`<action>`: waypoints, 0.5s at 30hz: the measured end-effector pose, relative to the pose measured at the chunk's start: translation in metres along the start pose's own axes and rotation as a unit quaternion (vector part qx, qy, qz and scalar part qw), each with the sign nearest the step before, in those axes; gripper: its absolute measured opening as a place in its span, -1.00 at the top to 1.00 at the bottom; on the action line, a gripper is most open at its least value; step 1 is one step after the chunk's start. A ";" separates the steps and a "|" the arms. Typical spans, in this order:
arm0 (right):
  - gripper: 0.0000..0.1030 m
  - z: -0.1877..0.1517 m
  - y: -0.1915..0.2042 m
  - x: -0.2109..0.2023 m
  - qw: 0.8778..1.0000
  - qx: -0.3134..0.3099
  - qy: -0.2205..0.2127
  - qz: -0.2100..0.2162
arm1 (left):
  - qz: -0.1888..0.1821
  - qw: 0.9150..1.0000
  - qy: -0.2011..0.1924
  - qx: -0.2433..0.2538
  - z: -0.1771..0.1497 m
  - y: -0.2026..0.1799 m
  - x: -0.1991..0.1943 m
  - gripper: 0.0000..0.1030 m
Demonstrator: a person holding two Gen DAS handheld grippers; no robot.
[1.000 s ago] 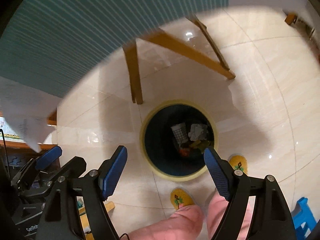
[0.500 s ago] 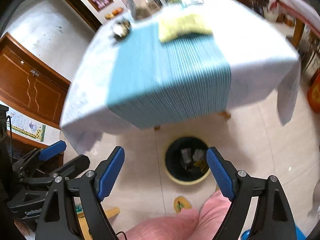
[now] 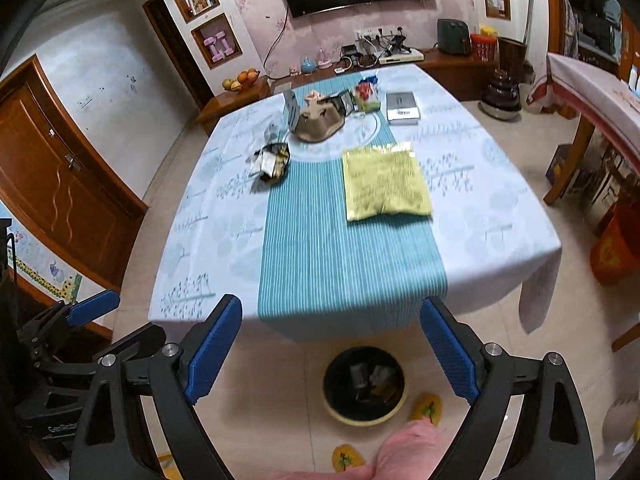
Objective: Collect trash
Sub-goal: 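Move both tools back over the table toward the yellow-green bag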
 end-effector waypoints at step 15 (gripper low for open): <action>-0.92 0.074 -0.061 0.149 0.998 -0.006 0.063 -0.014 | 0.045 0.997 0.031 -0.051 0.084 0.014 0.096 -0.67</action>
Point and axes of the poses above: each gripper's, at about its wrist camera, not at the fingertips, and x roughly the way its jaws point, y to its left, z to its top, the point moved 5 cm from there along x, roughly the way its jaws point, and after that the axes turned 6 degrees about -x, right-handed, at the moved point
